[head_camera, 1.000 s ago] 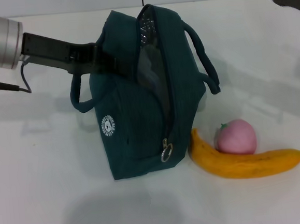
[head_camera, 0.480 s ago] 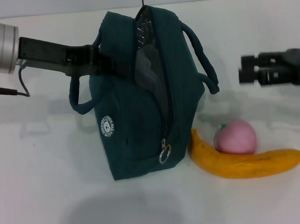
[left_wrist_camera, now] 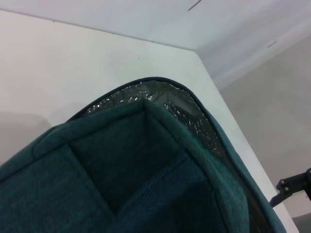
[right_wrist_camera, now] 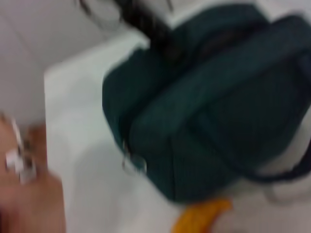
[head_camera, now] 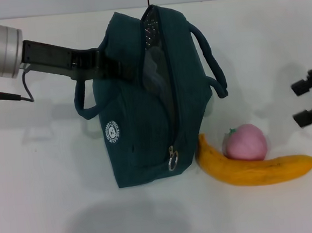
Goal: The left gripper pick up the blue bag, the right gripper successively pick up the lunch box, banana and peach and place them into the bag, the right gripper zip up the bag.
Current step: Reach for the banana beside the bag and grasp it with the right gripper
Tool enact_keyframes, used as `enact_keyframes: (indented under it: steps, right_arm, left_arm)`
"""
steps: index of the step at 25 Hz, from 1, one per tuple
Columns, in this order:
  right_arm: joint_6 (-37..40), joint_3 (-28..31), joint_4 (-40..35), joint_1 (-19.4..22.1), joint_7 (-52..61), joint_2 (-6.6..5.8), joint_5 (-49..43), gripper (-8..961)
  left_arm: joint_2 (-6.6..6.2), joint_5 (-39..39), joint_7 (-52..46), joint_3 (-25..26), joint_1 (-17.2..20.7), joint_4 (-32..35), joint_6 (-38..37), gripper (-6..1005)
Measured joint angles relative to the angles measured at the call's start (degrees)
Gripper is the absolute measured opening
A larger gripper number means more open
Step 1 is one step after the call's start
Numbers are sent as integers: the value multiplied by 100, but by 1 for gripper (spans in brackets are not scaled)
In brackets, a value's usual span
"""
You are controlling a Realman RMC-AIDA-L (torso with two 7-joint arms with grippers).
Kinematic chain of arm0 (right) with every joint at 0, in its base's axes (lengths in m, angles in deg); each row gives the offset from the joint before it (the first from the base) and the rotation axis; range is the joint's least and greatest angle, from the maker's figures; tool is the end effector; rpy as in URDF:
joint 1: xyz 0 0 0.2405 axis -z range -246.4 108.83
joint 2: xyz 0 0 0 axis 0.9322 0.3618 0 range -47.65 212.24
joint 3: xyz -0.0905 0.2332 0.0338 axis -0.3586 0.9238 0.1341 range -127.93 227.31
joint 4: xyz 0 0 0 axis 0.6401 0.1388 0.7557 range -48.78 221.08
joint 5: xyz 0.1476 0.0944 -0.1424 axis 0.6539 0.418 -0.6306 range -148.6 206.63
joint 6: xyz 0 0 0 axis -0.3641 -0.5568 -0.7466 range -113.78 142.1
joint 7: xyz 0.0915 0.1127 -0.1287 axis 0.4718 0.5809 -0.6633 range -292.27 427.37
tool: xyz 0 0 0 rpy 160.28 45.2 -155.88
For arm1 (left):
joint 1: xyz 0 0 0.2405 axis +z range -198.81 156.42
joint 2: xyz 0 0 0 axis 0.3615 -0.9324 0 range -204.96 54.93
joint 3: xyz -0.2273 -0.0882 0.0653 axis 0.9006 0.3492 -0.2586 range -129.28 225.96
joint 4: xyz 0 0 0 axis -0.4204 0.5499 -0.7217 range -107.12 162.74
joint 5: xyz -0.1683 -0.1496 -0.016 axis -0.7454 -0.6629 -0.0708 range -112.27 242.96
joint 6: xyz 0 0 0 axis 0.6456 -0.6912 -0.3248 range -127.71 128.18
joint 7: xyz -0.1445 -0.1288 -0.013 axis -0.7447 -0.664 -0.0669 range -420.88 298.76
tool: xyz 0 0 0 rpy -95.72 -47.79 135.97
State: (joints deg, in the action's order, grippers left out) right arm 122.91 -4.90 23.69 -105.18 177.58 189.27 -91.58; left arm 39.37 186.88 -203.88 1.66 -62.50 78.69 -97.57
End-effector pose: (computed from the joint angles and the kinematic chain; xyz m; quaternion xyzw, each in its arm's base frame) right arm 0.1964 0.3615 0.0537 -0.9812 0.1907 0.0260 0.0148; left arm -0.1766 0.3932 0.0006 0.8429 0.5193 0.1408 0.0032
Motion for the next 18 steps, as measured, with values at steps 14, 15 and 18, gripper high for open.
enact_keyframes:
  steps: [14,15,18]
  right_arm:
    - [586,-1339,-1482,-771,904,789,-2160,843]
    - [540,-1526,-1483,-777,944,825,-2239,843]
    - [307,-2109,-1474,-783,1153,856,-2309,842]
  left_arm:
    - [4,1,22,-33,-103,0,-17,35]
    - [5,2,43,-23,-104,0,-16,35]
    - [4,2,81,-9,-105,0,-13,35]
